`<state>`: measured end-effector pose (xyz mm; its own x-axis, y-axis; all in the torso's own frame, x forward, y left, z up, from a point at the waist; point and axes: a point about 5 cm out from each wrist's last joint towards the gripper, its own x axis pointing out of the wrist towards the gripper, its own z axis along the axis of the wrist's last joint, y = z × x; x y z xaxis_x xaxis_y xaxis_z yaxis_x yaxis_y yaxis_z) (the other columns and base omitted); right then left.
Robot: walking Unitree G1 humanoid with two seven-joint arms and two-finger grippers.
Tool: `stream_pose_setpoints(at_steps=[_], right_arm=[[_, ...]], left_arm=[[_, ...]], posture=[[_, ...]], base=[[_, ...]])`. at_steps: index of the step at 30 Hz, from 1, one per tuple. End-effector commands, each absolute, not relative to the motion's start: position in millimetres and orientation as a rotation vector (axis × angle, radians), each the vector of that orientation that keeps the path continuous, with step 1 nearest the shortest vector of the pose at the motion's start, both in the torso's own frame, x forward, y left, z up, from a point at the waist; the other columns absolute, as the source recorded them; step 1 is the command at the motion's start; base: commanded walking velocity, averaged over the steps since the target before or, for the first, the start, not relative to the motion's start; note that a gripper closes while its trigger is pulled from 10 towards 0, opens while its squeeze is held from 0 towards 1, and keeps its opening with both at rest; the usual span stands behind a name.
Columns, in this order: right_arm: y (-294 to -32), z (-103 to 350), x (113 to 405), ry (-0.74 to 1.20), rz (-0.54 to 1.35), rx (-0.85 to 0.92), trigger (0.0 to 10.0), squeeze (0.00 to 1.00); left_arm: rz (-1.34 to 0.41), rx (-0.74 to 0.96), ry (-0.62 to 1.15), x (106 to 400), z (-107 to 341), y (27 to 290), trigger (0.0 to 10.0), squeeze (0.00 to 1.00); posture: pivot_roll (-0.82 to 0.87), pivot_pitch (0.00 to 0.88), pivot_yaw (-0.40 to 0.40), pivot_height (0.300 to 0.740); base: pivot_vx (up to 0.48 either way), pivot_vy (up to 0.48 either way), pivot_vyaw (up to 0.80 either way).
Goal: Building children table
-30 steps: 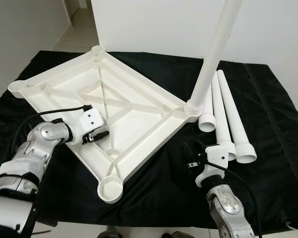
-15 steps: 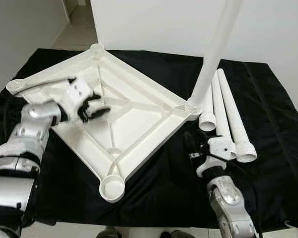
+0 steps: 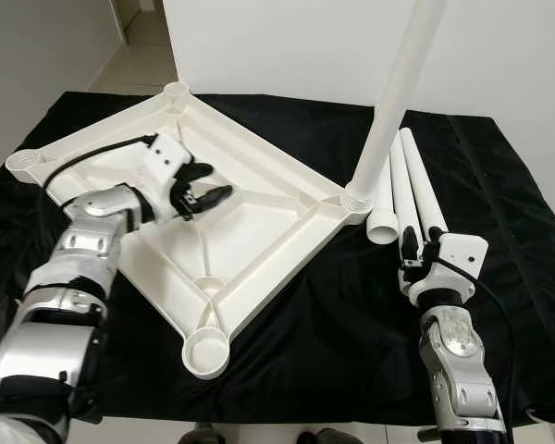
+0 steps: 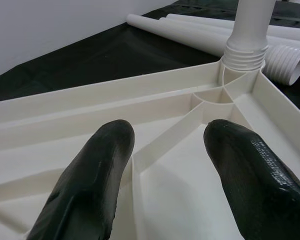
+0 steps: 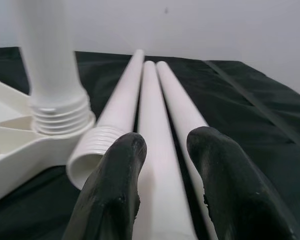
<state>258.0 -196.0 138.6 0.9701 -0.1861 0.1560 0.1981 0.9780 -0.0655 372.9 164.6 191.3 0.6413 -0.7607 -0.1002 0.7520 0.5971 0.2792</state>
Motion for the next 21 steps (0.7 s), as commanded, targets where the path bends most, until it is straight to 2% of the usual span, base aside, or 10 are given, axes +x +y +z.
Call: stream_pose_setpoints(at_steps=[1, 3, 7, 10, 11, 14, 21], right_arm=[[-202.7, 135.3, 258.6, -0.129, -0.248, -0.088, 10.0, 0.0], [-202.7, 135.3, 258.6, -0.129, -0.248, -0.088, 10.0, 0.0], [-230.4, 134.0, 253.1, -0.11, -0.413, -0.1, 10.0, 0.0], [-232.4, 133.3, 251.7, -0.108, -0.416, -0.101, 10.0, 0.0], [-229.4, 132.7, 248.9, -0.113, -0.389, -0.097, 10.0, 0.0], [-223.3, 131.0, 247.3, -0.109, -0.357, -0.095, 10.0, 0.0], [-214.3, 127.8, 244.9, -0.103, -0.321, -0.085, 10.0, 0.0]], left_arm=[[-0.891, 0.282, 0.0, 370.2, 182.5, 158.5, 10.0, 0.0], [-0.891, 0.282, 0.0, 370.2, 182.5, 158.5, 10.0, 0.0], [-0.972, 0.246, -0.014, 362.6, 169.6, 127.0, 10.0, 0.0], [-0.988, 0.26, -0.018, 360.5, 167.7, 125.0, 10.0, 0.0], [-1.016, 0.327, -0.043, 357.6, 165.3, 128.0, 10.0, 0.0], [-1.0, 0.374, -0.045, 361.0, 167.4, 137.2, 10.0, 0.0], [-0.914, 0.415, -0.031, 373.9, 184.9, 162.7, 10.0, 0.0]], posture=[[-0.03, 0.024, -0.007, 0.74], [-0.03, 0.024, -0.007, 0.74], [-0.04, 0.038, -0.007, 0.74], [-0.04, 0.038, -0.007, 0.74], [-0.05, 0.042, -0.005, 0.74], [-0.05, 0.044, -0.003, 0.74], [-0.05, 0.047, 0.01, 0.74]], base=[[0.0, 0.0, 0.0], [0.0, 0.0, 0.0], [0.0, 0.0, 0.0], [0.0, 0.0, 0.0], [0.0, 0.0, 0.0], [0.0, 0.0, 0.0], [0.0, 0.0, 0.0]])
